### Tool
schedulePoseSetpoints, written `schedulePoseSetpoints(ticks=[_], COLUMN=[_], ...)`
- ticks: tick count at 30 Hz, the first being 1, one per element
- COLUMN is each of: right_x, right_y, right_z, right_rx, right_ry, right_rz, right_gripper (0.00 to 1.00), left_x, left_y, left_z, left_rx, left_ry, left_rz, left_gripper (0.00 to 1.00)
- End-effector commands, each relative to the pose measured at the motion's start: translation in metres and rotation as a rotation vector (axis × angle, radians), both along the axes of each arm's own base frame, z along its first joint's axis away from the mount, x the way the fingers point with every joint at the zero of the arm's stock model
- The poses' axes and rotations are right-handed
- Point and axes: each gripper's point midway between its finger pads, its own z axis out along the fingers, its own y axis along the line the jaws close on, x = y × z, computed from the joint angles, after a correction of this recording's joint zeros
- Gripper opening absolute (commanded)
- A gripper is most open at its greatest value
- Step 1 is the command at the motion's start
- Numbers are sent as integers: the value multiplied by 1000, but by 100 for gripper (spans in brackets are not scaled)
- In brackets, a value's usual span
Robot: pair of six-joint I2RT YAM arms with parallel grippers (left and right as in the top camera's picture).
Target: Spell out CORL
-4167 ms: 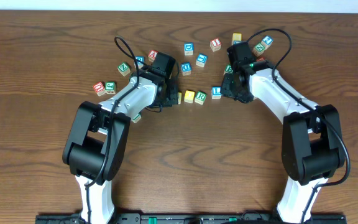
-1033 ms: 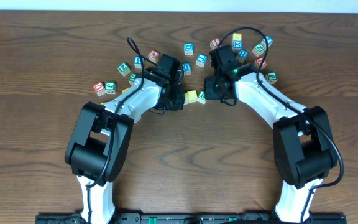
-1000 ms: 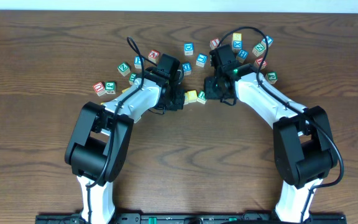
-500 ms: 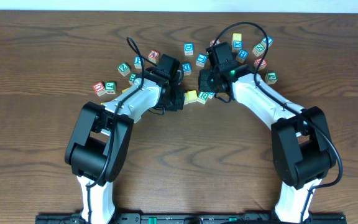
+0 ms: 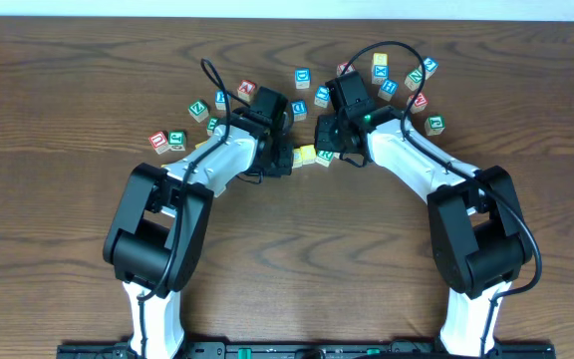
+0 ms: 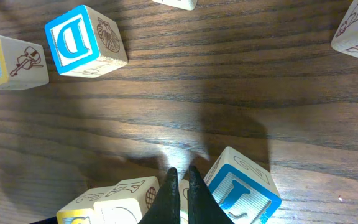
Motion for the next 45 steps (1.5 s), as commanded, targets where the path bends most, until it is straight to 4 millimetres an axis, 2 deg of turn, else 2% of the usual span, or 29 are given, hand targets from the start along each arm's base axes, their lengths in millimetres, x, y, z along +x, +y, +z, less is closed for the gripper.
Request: schedulePoseSetpoints(ticks=[1,14,23,30,39,45], right_x=[-3,-12,-12,-16,-37,-43], right_y=[-2,-9,-23,-29,-35,-32], right_z=[-6,-10,1,0,-7,-8], right_rx=[-5,-26,-45,-55,-88,-82], right_ry=[23,67,60,80,167,191], right_rz=[-12,-16,-9,-3,4,24], right_gripper=[1,1,4,4,4,4], left_x=[9,9,9,9,8,8], left_y=[13,14,14,14,15,15], left_z=[-1,-1,-1,-1,-1,-1], left_rx=[25,27,27,27,28,28], left_ry=[-3,1,1,1,4,3], left_rz=[53,57,57,57,57,56], left_gripper=[7,8,8,8,7,7])
